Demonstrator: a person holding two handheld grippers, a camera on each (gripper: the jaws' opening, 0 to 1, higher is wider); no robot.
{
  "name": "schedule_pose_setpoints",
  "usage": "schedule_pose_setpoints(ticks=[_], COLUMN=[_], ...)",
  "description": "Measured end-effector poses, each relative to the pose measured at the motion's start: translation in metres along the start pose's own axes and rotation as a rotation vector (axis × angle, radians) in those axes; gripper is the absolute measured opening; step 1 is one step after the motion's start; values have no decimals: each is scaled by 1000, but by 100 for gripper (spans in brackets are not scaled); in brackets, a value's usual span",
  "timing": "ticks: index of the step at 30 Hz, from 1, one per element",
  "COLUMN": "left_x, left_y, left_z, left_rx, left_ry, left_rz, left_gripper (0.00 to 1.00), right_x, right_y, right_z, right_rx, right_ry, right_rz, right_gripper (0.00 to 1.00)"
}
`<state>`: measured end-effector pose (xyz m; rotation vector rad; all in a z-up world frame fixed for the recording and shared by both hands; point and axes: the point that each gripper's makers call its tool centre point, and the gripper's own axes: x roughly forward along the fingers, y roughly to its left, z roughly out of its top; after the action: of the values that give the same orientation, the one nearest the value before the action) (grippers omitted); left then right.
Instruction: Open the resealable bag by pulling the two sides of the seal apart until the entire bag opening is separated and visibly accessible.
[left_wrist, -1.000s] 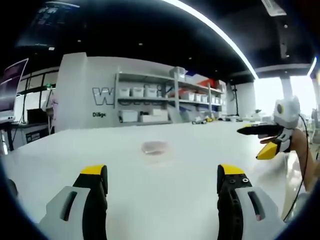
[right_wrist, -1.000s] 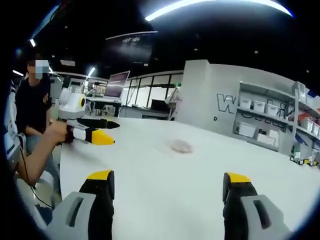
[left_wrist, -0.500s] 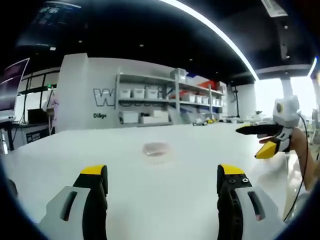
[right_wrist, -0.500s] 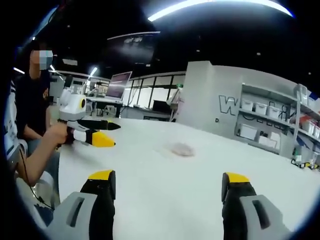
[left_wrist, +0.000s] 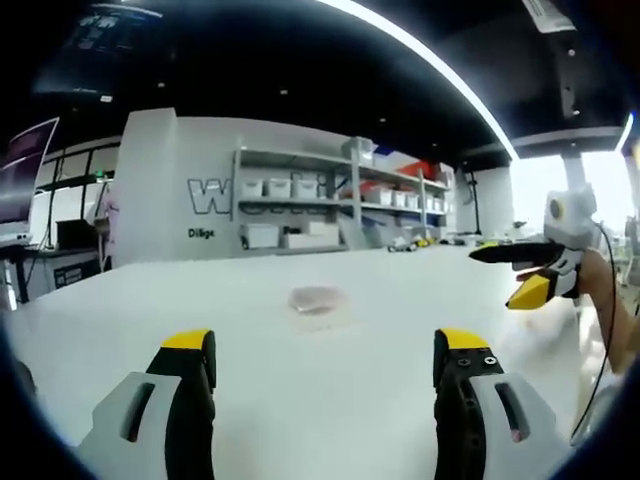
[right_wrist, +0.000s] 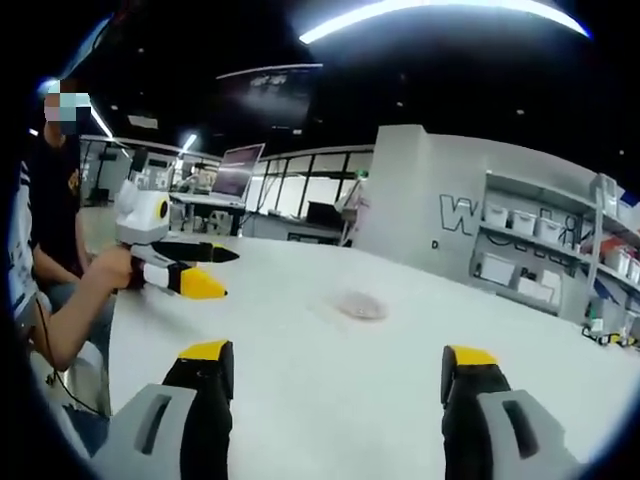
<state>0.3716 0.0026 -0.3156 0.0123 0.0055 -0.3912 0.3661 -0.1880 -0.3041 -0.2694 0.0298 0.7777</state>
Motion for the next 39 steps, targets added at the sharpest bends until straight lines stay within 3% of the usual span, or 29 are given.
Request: schedule_pose_setpoints(ticks=[39], left_x=[3], left_y=[-1], left_z=[-1], left_rx=[5], left_ry=[6], left_rz=[-7], left_gripper=[89], right_x=[18], right_y=[-11], right_z=[-1], right_rx=[-16], right_ry=[28], right_rz=[20], right_gripper=[80])
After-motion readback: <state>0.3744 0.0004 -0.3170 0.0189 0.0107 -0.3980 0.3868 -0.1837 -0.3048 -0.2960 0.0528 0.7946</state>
